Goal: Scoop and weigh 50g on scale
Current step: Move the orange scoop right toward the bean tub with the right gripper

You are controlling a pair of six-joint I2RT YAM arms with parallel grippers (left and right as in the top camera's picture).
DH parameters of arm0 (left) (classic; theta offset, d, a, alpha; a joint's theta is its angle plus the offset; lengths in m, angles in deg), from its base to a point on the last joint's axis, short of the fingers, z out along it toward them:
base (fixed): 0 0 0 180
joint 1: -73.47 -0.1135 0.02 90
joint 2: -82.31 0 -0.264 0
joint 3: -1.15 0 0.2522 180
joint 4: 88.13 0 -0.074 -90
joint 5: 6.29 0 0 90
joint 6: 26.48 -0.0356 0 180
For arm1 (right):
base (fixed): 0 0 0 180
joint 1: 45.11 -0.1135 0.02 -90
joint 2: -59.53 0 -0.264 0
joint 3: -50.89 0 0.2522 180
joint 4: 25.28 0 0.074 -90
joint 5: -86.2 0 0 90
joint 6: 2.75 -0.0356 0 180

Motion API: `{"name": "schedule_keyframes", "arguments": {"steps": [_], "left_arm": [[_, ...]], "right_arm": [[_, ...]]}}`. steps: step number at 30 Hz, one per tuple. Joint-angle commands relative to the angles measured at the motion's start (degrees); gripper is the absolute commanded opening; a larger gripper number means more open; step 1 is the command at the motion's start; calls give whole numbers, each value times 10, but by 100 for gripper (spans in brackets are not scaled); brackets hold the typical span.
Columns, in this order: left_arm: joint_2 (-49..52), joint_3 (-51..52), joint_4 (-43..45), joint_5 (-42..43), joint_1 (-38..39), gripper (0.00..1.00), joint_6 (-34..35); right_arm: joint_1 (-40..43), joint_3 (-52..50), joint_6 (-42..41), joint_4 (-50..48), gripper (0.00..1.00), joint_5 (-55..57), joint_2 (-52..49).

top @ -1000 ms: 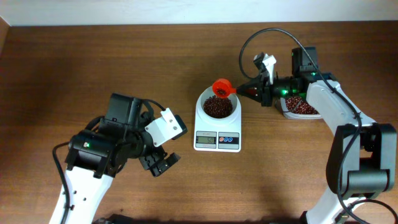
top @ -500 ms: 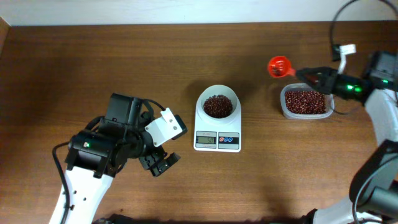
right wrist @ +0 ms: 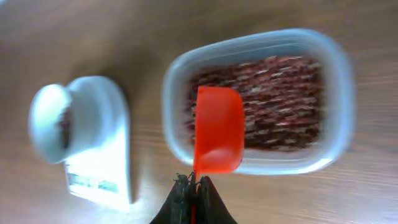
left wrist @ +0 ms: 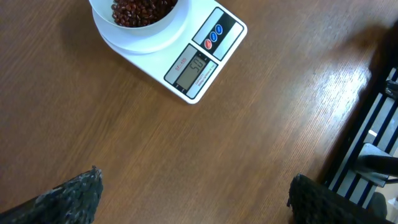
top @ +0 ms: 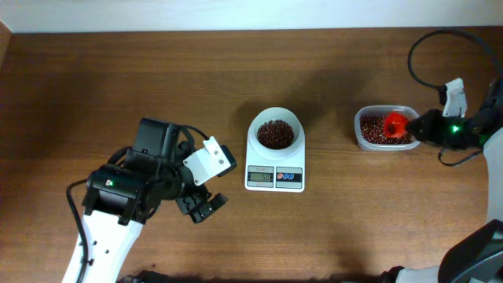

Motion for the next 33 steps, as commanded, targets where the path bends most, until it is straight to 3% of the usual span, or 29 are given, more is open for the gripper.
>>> {"name": "schedule_keyframes", "arguments": {"steps": [1,14,20,26,30,33], "left_arm": [[-4,1,-1,8,-3,99,-3],[-4,1,-1,8,-3,99,-3],[-4,1,-1,8,-3,99,-3],[-4,1,-1,8,-3,99,-3],[-4,1,-1,8,-3,99,-3],[-4,1,-1,8,-3,99,-3]], "right_arm": [[-2,4,3,-16,4,67,12],[-168,4,19,-54,4,388,12],[-218,4,19,-61,4,454,12],[-218,6,-70,-61,4,430,15],[-218,7,-132,-85,4,263,44],[-218,7,-134,-85,4,185,78]]}}
